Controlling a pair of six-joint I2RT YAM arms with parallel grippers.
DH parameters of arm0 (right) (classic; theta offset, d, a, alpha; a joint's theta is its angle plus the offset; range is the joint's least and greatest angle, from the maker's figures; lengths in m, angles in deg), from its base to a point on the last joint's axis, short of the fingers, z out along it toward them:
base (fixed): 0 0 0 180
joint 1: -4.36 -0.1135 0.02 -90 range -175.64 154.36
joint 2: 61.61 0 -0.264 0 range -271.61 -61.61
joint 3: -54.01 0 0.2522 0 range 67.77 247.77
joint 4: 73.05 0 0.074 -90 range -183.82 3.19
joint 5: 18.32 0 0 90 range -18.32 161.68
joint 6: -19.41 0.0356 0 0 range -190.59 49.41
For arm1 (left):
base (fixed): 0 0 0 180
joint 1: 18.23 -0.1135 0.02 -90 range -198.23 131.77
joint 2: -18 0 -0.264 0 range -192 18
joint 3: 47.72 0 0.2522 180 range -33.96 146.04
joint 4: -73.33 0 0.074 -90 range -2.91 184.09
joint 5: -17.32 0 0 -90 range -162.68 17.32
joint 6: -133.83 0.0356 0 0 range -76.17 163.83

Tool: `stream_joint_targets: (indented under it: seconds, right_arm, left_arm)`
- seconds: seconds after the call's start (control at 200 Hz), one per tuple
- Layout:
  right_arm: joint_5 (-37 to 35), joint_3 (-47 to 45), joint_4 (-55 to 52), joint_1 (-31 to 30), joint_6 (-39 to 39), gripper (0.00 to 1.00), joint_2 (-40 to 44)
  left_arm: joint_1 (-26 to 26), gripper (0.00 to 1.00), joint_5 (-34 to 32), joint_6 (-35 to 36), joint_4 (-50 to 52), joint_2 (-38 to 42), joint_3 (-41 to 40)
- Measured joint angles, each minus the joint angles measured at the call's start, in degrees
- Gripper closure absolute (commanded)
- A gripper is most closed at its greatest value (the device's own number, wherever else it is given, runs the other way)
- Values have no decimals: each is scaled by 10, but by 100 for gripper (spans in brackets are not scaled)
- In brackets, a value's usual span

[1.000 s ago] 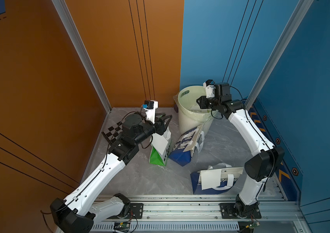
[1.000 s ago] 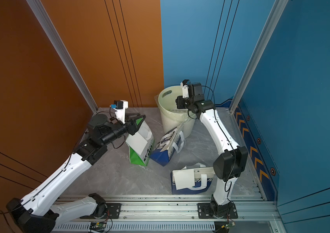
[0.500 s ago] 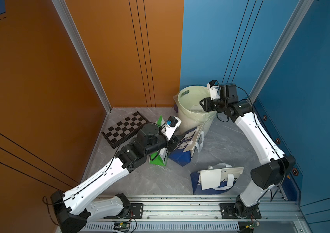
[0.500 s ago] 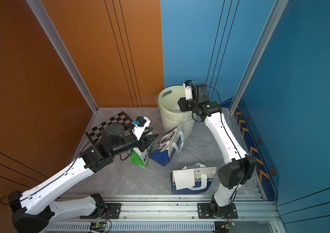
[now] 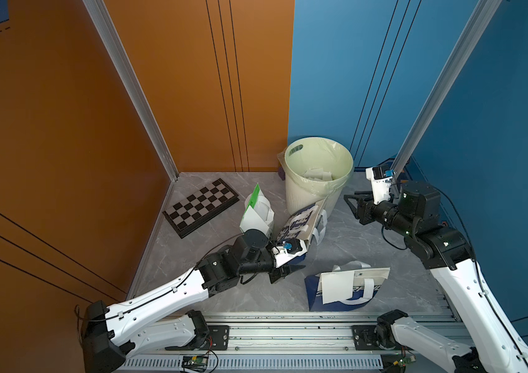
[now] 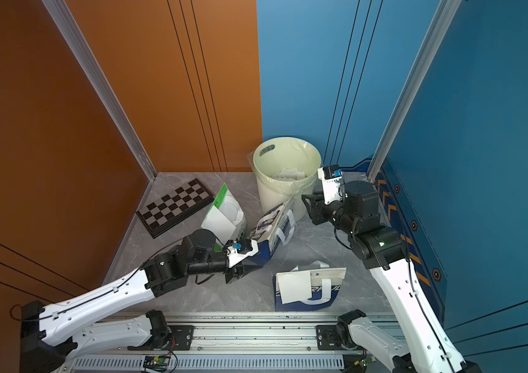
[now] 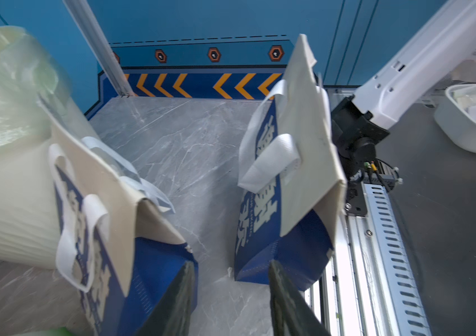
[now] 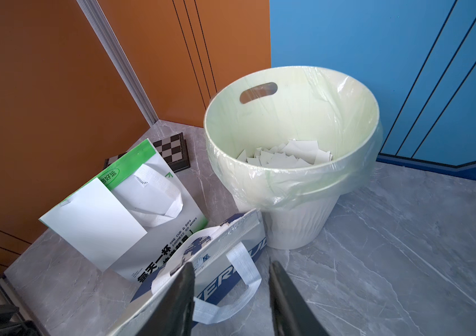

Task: Shred takeout receipts and throw away
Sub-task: Pick up the takeout bag at the center of the board.

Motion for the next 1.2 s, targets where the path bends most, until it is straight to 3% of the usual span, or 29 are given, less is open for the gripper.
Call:
stream_joint_targets:
  seconds: [0.295,0.676,1.201]
  right_arm:
    - [4,-18,13,-1,0,57,36]
    - [6,-25,20,-1,0,57,61]
    - [62,-41,24,-1,27,57,65]
  left_arm:
    - [73,60,-43,14,-48,-28,-28]
    - [76,64,-78,8,-104,-77,-37]
    - [75,76,-26,-19,-156,-127,-36]
